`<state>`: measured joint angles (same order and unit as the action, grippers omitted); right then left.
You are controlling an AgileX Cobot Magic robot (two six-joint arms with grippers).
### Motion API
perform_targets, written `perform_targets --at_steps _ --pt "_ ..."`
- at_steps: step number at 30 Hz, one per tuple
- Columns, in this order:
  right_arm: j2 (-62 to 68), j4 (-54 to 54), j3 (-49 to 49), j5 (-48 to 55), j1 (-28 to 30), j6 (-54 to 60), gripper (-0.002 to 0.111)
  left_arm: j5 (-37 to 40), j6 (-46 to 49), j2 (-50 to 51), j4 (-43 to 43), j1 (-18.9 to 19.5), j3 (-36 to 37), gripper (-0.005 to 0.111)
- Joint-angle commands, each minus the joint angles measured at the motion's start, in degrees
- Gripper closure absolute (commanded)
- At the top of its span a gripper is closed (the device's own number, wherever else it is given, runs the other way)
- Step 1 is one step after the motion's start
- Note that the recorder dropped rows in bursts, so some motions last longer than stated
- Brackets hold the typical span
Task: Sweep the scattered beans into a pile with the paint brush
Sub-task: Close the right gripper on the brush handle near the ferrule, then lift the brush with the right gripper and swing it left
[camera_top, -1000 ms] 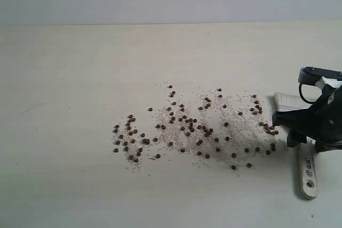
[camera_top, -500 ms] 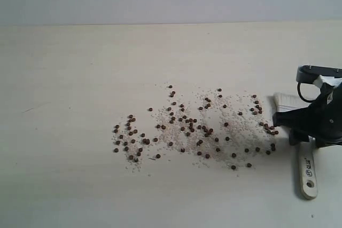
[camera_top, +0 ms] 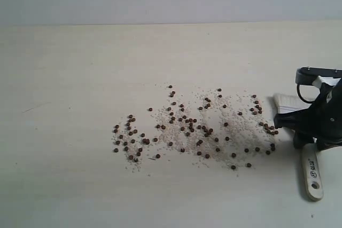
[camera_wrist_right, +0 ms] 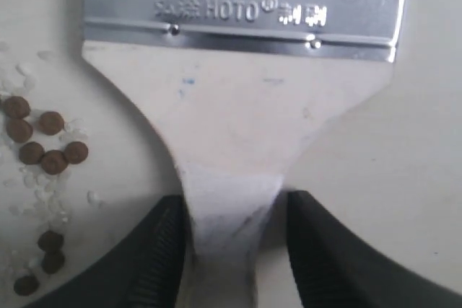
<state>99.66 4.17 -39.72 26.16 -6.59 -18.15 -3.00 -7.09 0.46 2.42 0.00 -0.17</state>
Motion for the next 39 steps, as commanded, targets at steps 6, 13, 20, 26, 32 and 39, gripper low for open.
perform_targets --at_steps 6,13,20,26,32,39 --pt "0.4 0.4 -0.2 -1.9 -0.1 -0.1 0.065 0.0 0.1 0.2 -0.5 0.1 0.2 0.107" --pt "0.4 0.8 -0.2 -1.9 -0.1 0.0 0.08 0.0 0.1 0.2 -0.5 0.1 0.2 0.107" --pt "0.4 0.9 -0.2 -0.8 -0.1 6.2 0.108 0.0 0.1 0.2 -0.5 0.1 0.2 0.107" --pt "-1.1 0.9 -0.2 -2.7 -0.1 6.5 0.108 0.0 0.1 0.2 -0.5 0.1 0.2 0.107" --pt "-6.0 0.9 -0.2 -0.4 -0.1 8.8 0.108 0.0 0.1 0.2 -0.5 0.1 0.2 0.107" --pt "-12.1 1.1 -0.2 2.9 -0.1 9.5 0.108 0.0 0.1 0.2 -0.5 0.1 0.2 0.107"
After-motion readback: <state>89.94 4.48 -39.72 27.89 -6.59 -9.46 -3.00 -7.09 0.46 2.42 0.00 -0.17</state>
